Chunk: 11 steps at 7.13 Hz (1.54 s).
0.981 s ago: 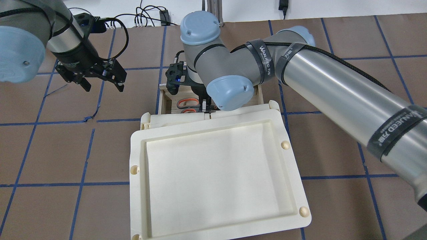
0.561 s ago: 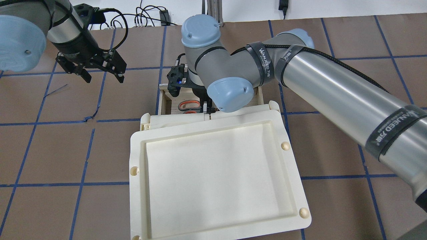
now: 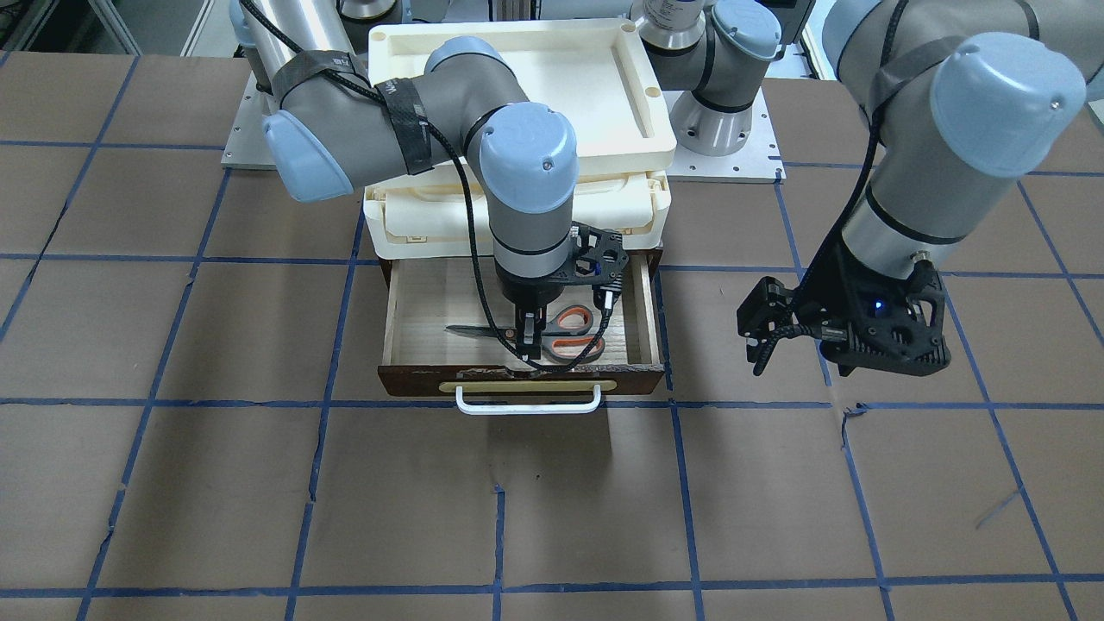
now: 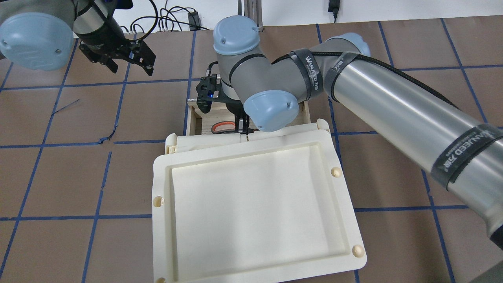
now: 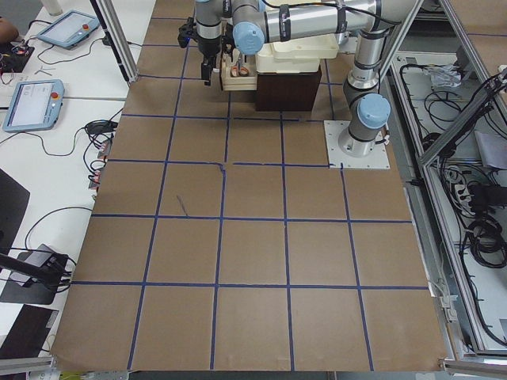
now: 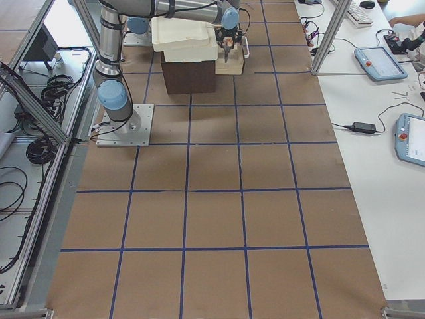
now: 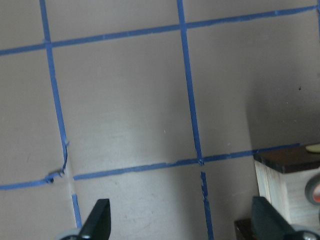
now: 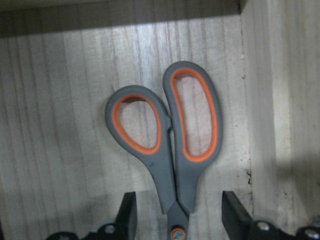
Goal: Put scissors in drawer and close it
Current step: 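Open the right gripper to release the scissors and raise it away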
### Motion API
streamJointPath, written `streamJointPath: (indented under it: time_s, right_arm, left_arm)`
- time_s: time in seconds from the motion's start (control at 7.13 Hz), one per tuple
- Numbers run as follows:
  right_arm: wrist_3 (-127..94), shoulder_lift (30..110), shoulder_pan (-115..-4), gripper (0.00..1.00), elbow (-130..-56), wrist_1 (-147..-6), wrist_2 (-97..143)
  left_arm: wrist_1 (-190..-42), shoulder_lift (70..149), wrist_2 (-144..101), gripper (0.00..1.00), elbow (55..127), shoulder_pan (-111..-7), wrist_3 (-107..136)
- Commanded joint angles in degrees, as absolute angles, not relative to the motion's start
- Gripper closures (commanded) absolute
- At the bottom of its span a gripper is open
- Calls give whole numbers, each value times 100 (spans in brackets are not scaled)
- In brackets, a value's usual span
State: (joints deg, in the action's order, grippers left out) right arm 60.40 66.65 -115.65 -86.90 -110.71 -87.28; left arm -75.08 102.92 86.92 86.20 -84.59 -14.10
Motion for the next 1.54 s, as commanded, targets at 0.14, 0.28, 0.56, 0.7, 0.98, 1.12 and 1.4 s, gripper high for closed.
streamJointPath:
  time_s: [0.14, 0.28, 0.56, 0.7, 0.98, 1.12, 1.4]
  right_arm:
    - [5986, 6880, -11471, 32, -8342, -10996, -8736]
    - [5977, 7152, -11357, 31, -8376, -10952, -8762]
    - [6003, 7741, -10500, 19, -8393, -10497, -8736]
    - [6038, 7969, -10033, 5, -8411, -9998, -8728]
    - [5602, 8392, -9433, 0, -8429, -9563, -8763]
    - [4850, 8446, -9161, 0, -8420, -9232, -8745]
    - [3434, 8648, -8974, 0, -8429, -9028, -8763]
  left_arm:
    - [-7120, 11071, 8227, 0, 8316, -8473, -811]
    - [-6780, 11266, 8087, 0, 8306, -8507, -626]
    - [-6846, 11468, 7972, 0, 8376, -8525, -116]
    - [-6847, 11513, 7972, 0, 8376, -8656, -45]
    - [-7134, 11575, 7701, 0, 8481, -8824, 244]
    - [-7554, 11471, 7682, 0, 8473, -8842, 290]
    - [-8242, 11373, 7682, 0, 8490, -8842, 229]
